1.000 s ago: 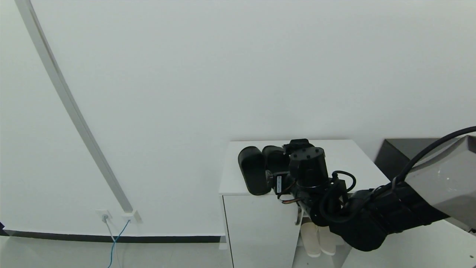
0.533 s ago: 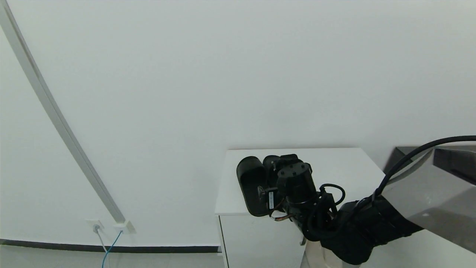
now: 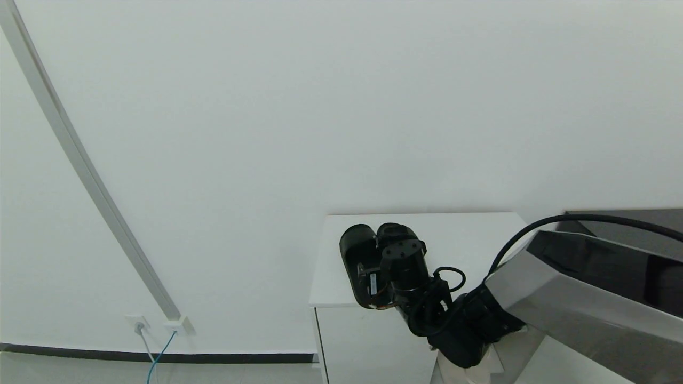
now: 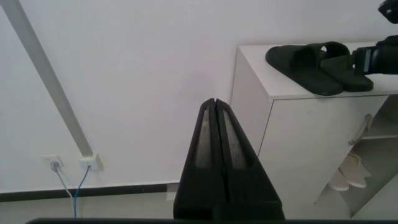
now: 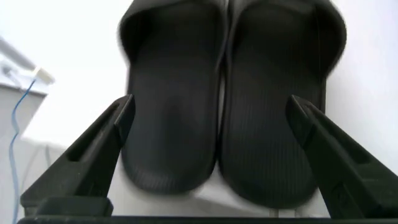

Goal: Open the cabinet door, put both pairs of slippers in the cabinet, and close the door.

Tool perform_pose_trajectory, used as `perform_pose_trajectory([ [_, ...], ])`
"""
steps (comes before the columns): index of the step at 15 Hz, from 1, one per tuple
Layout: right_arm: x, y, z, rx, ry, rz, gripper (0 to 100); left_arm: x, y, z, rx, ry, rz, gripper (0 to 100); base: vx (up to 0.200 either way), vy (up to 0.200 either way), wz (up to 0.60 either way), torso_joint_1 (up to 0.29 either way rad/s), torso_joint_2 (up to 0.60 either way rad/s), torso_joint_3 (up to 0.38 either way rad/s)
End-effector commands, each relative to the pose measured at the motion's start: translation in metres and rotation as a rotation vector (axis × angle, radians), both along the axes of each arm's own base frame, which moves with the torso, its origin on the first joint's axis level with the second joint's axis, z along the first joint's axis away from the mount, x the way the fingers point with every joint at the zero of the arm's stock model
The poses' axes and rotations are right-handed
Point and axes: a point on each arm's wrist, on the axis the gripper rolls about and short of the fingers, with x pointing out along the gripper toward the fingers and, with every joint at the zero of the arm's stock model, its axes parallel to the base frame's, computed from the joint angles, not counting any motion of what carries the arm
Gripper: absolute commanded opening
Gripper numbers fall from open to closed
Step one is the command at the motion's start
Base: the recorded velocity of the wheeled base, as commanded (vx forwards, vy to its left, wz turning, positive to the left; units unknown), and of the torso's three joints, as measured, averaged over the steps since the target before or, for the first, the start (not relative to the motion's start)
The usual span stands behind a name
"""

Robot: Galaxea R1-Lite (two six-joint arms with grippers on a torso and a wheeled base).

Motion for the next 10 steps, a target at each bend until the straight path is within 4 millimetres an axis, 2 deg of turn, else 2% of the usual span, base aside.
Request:
perform_pose_trajectory([
  [1,0.025,0.003,-0.023,-0.025,-0.010,-0.025,100,0.000,0.000,0.000,0.000,0.001,0.001,0,0.000,0.000,0.00,0.000,0.00,0.000],
  [8,0.077,0.005,-0.027,-0.001,-0.053,-0.090,100,0.000,0.000,0.000,-0.002,0.001,0.002,0,0.000,0.000,0.00,0.000,0.00,0.000],
  [10,0.083,0.006,-0.026,0.004,-0.059,-0.095,100,0.000,0.000,0.000,0.000,0.001,0.001,0,0.000,0.000,0.00,0.000,0.00,0.000],
])
